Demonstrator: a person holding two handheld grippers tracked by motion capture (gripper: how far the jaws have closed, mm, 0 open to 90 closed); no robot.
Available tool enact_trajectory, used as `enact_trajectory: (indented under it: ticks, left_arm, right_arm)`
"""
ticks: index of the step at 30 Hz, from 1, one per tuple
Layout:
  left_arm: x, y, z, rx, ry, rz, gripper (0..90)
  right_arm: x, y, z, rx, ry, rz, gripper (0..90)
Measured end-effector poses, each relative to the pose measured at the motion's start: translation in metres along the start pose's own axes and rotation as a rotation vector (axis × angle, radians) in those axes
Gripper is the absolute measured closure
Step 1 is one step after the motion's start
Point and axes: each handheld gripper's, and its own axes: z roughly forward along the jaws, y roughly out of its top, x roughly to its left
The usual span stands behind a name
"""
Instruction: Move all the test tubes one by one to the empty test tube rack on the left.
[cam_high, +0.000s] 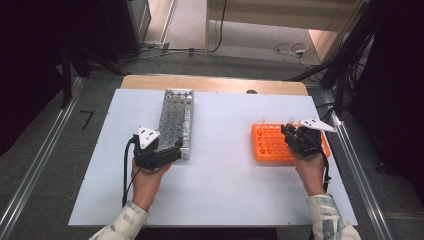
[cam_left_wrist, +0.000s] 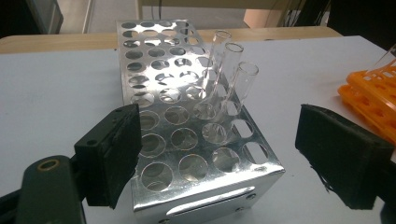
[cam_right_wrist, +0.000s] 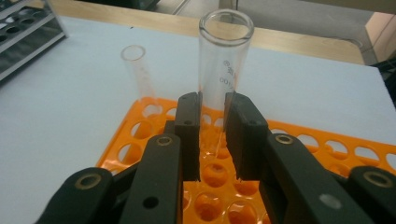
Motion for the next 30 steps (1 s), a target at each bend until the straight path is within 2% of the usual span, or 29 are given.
enact_trajectory:
  ticks: [6, 14, 30]
  left_arm:
    - [0.0, 0.001, -0.001, 0.0, -0.003, -0.001, 13.4]
    - [-0.001, 0.001, -0.001, -0.002, -0.006, 0.001, 13.2]
    - [-0.007, 0.0, -0.001, 0.004, -0.019, 0.014, 13.3]
  right_arm:
    - [0.012, 0.001, -0.009, 0.005, 0.049, -0.032, 72.8]
    - [0.035, 0.003, -0.019, 0.01, 0.137, -0.085, 72.8]
    - [0.069, -0.001, -0.017, 0.033, 0.215, -0.153, 72.8]
